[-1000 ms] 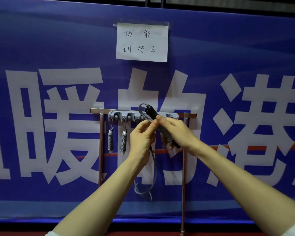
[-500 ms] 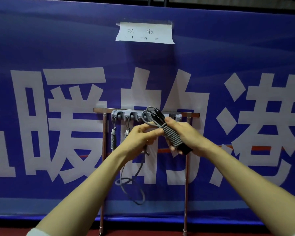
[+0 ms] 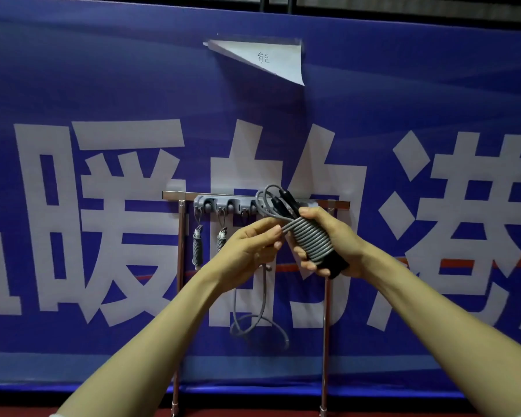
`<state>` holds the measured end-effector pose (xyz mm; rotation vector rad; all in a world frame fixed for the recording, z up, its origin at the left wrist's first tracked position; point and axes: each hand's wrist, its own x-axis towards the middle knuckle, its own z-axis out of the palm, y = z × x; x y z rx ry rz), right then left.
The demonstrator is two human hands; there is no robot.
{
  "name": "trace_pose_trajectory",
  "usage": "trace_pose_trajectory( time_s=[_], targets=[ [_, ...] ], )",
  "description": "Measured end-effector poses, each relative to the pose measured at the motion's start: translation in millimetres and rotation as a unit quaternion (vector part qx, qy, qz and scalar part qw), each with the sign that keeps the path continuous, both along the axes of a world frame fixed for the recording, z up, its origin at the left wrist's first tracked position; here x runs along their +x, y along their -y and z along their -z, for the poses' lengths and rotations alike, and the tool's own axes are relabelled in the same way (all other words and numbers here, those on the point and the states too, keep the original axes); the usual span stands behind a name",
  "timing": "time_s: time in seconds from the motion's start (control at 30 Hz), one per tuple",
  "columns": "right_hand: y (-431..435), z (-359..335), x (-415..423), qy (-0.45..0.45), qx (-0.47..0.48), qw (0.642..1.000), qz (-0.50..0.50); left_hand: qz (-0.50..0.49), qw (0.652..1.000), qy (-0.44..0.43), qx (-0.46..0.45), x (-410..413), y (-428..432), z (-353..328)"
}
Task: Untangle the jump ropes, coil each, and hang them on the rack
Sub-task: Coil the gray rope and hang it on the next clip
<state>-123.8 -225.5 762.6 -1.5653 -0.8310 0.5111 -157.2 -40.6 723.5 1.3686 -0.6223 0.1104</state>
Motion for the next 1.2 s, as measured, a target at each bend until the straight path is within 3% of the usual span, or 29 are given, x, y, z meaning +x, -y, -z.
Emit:
trace_pose_trajectory(
  time_s=[0.13, 0.27, 0.33, 0.43, 0.5, 0.57, 0.67, 0.73, 0.8, 0.83, 0.93, 1.0, 1.1, 1.2],
  targets=[
    [7.7, -5.5, -0.3, -0.005, -0.007, 0.998, -0.064, -0.011, 0.999, 0.031, 0.032, 4.6, -13.0, -0.8],
    [13.8, -12.1, -5.7, -0.008, -0.107, 0.987, -0.118, -0.108, 0.96, 0.139, 0.217, 1.4, -23.6, -15.7],
    [14.8, -12.9, -4.9, -0.035, -0.168, 0.975, -0.142, -0.169, 0.901, 0.201, 0.344, -0.1, -26.2, -30.0],
    [8.8, -12.5, -1.0, -0.045, -0.288, 0.94, -0.18, -0.177, 0.752, 0.333, 0.54, 2.6, -25.5, -51.7],
    [1.6, -12.5, -0.6, -0.026, -0.365, 0.912, -0.184, -0.154, 0.68, 0.372, 0.613, 0.9, -17.8, -62.5],
    [-2.5, -13.6, -0.6, -0.026, -0.4, 0.903, -0.154, -0.168, 0.649, 0.39, 0.631, -1.5, -13.9, -66.4],
    [-2.7, -12.7, 3.0, -0.009, -0.378, 0.923, -0.076, -0.249, 0.602, 0.453, 0.608, -4.8, -16.2, -54.2],
    [-5.6, -6.2, 6.9, 0.123, -0.365, 0.923, 0.007, -0.311, 0.58, 0.469, 0.589, -4.4, -16.8, -41.7],
    [-10.0, 1.5, 10.3, 0.313, -0.365, 0.87, 0.105, -0.372, 0.611, 0.411, 0.564, -2.4, -12.3, -29.9],
    [-11.6, 4.4, 11.4, 0.385, -0.362, 0.834, 0.158, -0.392, 0.661, 0.348, 0.537, -2.1, -8.1, -25.4],
    [-13.5, 8.6, 16.7, 0.564, -0.363, 0.682, 0.291, -0.339, 0.871, 0.104, 0.342, -0.7, -1.8, -19.8],
    [-13.8, 9.6, 19.4, 0.632, -0.36, 0.607, 0.319, -0.205, 0.948, -0.037, 0.24, 0.6, -4.5, -21.6],
    [-15.8, 8.9, 21.4, 0.675, -0.354, 0.565, 0.316, -0.047, 0.97, -0.149, 0.185, 2.7, -6.4, -23.5],
    [-16.0, 8.4, 27.0, 0.701, -0.337, 0.535, 0.33, -0.024, 0.979, -0.187, 0.078, 7.3, -4.6, -25.1]
  ],
)
